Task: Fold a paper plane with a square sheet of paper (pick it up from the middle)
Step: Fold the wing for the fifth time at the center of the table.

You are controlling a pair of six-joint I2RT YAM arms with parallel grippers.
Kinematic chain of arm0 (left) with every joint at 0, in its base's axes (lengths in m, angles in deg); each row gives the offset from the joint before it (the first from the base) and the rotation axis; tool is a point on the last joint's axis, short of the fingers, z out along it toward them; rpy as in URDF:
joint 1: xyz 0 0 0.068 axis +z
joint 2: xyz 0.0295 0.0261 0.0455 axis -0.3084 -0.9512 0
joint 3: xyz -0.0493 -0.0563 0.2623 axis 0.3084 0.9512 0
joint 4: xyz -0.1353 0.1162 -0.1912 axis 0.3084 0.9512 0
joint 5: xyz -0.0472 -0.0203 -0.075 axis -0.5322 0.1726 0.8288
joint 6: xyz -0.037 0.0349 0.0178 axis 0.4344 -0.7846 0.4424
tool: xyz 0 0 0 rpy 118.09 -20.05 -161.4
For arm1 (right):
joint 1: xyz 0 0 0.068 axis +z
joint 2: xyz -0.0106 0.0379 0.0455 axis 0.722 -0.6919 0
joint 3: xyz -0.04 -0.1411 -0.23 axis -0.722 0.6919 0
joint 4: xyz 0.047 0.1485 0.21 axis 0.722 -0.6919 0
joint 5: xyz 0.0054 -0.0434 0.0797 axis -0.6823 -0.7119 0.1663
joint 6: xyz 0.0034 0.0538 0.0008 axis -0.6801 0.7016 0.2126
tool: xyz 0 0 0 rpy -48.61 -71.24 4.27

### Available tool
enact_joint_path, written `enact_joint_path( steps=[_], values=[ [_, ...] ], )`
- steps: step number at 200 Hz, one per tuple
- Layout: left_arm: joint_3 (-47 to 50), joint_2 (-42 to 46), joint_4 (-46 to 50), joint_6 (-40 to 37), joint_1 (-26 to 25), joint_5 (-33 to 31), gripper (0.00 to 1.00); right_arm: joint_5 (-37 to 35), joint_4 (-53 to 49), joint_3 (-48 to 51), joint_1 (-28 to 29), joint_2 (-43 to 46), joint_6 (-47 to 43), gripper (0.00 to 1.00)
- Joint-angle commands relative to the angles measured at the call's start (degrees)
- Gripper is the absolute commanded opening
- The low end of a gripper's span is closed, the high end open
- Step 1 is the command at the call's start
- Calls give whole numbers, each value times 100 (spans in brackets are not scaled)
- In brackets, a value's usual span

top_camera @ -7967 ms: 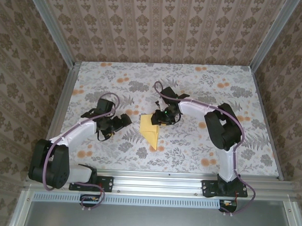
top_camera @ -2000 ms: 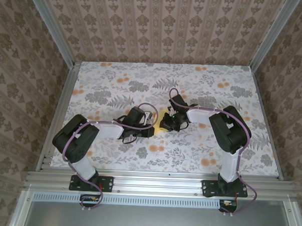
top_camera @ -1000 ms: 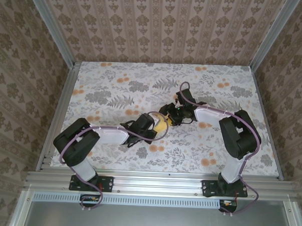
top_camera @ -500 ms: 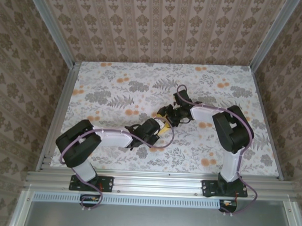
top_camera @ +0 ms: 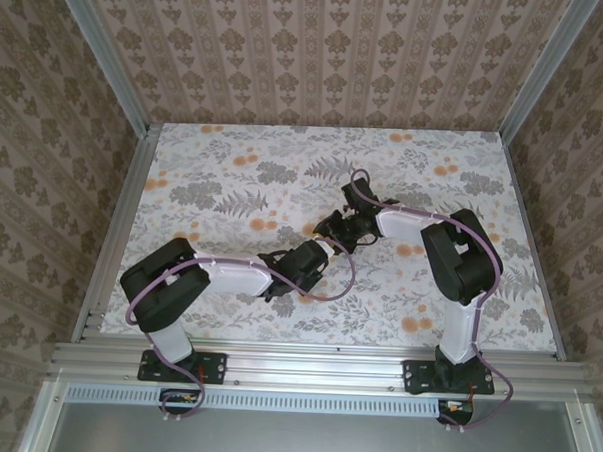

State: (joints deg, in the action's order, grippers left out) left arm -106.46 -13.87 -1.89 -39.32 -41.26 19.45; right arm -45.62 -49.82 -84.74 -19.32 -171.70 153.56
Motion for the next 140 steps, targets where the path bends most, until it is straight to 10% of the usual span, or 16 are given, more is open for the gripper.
enact_joint_path(
  steps=[1, 80, 140],
  values=[
    [-49, -49, 180, -95, -29, -147, 2, -30, -420, -182, 26, -79, -157, 35],
    [-116, -19, 382, 215, -25, -239, 8, -307, -794, -272, 26, 28, -546, 10],
    [137, 784, 621, 1202, 452, 825, 44, -316, -514, -187, 2, 160, -1080, 0]
  ],
)
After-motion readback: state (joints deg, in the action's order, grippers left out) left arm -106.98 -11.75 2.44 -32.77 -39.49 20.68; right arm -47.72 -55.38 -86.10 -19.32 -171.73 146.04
